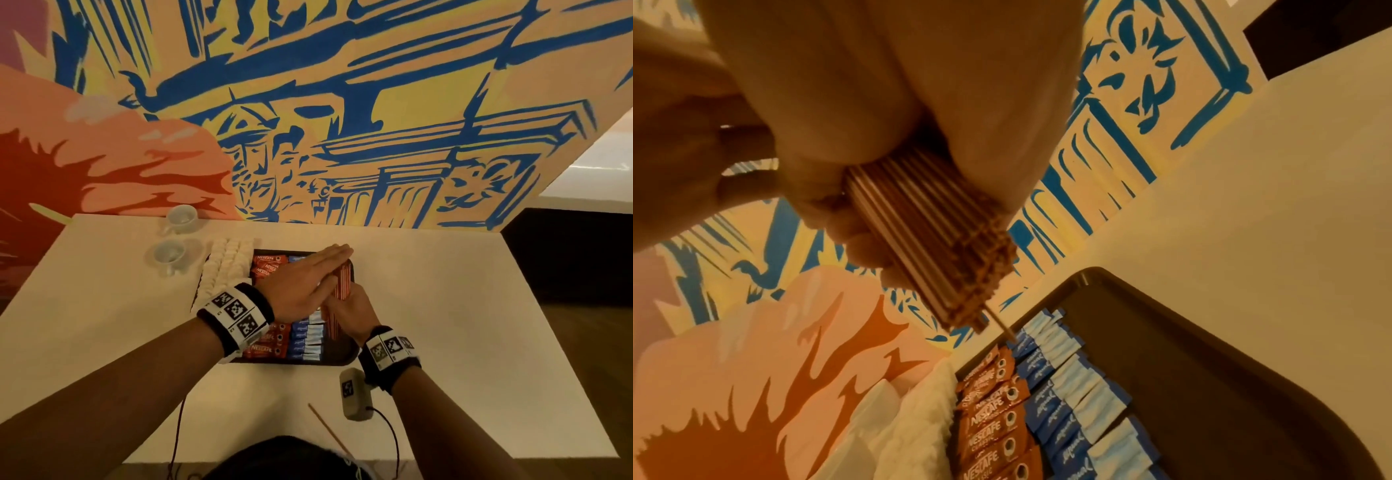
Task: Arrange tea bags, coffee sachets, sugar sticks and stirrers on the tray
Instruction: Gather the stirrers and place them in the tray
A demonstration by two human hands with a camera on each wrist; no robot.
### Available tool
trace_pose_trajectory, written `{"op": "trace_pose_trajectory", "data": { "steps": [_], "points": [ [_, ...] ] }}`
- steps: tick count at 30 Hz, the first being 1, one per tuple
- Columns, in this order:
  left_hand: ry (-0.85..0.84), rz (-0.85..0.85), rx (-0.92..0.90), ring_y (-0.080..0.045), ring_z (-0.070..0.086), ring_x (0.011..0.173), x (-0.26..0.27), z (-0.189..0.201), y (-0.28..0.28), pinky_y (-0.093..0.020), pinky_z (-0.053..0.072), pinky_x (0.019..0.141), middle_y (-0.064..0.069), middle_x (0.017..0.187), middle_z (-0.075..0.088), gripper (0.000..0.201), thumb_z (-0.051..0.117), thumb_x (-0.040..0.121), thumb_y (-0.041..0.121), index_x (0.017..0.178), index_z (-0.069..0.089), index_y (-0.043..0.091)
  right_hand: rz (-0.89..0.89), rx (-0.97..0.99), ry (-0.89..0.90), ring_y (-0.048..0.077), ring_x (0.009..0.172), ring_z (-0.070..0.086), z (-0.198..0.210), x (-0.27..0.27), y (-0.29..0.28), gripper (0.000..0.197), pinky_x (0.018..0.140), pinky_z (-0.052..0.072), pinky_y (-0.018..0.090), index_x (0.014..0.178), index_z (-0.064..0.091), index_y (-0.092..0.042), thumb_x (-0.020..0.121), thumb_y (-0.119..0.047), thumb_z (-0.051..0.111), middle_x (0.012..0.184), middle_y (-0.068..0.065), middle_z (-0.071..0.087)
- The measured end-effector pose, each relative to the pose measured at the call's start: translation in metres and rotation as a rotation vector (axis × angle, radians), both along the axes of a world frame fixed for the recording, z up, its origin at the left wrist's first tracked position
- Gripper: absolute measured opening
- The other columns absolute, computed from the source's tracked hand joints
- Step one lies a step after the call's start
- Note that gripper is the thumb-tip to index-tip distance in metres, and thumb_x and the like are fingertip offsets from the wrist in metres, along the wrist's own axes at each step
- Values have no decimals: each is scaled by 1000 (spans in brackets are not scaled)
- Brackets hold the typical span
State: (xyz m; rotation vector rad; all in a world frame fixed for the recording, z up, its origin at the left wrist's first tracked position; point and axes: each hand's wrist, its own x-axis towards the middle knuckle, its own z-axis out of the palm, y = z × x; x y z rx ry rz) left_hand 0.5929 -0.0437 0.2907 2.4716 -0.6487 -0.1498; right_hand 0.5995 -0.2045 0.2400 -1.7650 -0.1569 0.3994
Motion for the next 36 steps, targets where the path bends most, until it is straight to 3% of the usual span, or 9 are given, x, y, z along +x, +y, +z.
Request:
{"op": "trace_pose_trajectory", "data": {
  "steps": [3,6,9,12,23,27,31,34,36],
  "points": [
    [-130,172,-119,-6,43,134,-7,-11,3,-16,30,111,5,147,50,41,44,106,23,147,45,23,-83,25,102,18,70,69,-11,6,-11,25,65,57,27,94,71,-6,94,-30,70,80,12,74],
    [-68,163,-40,-12,61,102,-30,-39,0,-27,50,93,1,117,66,21,52,102,24,119,64,19,-191,71,227,11,60,69,-25,8,-26,20,57,53,25,82,69,-13,93,-29,73,65,-4,72],
    [207,-103,207,-15,61,108,-60,-86,-10,-25,46,96,4,123,65,28,48,103,35,123,64,23,-277,64,365,15,56,66,-42,6,-40,23,55,52,26,80,68,-11,93,-29,72,60,-2,69],
    [328,-365,431,-23,57,119,-81,-128,-27,-38,45,104,-2,131,61,35,50,101,34,133,59,22,-298,8,473,24,60,63,-59,4,-53,30,63,54,35,81,69,-6,91,-34,73,65,9,67],
    [263,-599,543,-33,60,99,-97,-183,-38,-43,55,85,-14,111,60,27,63,94,10,120,61,6,-316,41,690,25,67,66,-82,14,-73,19,74,57,42,90,68,-4,92,-23,72,74,10,67],
    [377,-555,636,-35,58,109,-94,-181,-45,-44,52,92,-19,123,59,30,53,101,13,127,57,-1,-282,6,714,26,75,67,-90,26,-67,18,77,58,42,99,67,-1,94,-18,69,79,11,69],
    [509,-428,590,-28,59,102,-91,-172,-35,-39,51,86,-13,118,60,33,59,97,26,123,57,6,-245,-50,690,26,76,69,-95,43,-60,12,82,60,45,101,67,-1,94,-11,67,83,13,70],
    [559,-133,431,-21,58,97,-84,-161,-14,-34,52,86,-3,113,59,32,58,95,41,115,57,16,-221,-130,665,27,77,69,-96,61,-56,14,86,60,47,104,66,0,93,-10,67,81,13,70],
    [568,222,243,-16,58,91,-75,-156,-1,-32,53,83,4,104,61,24,61,93,43,103,58,21,-206,-182,658,28,76,69,-98,73,-50,16,86,60,48,105,66,2,93,-9,67,79,13,70]
  ]
}}
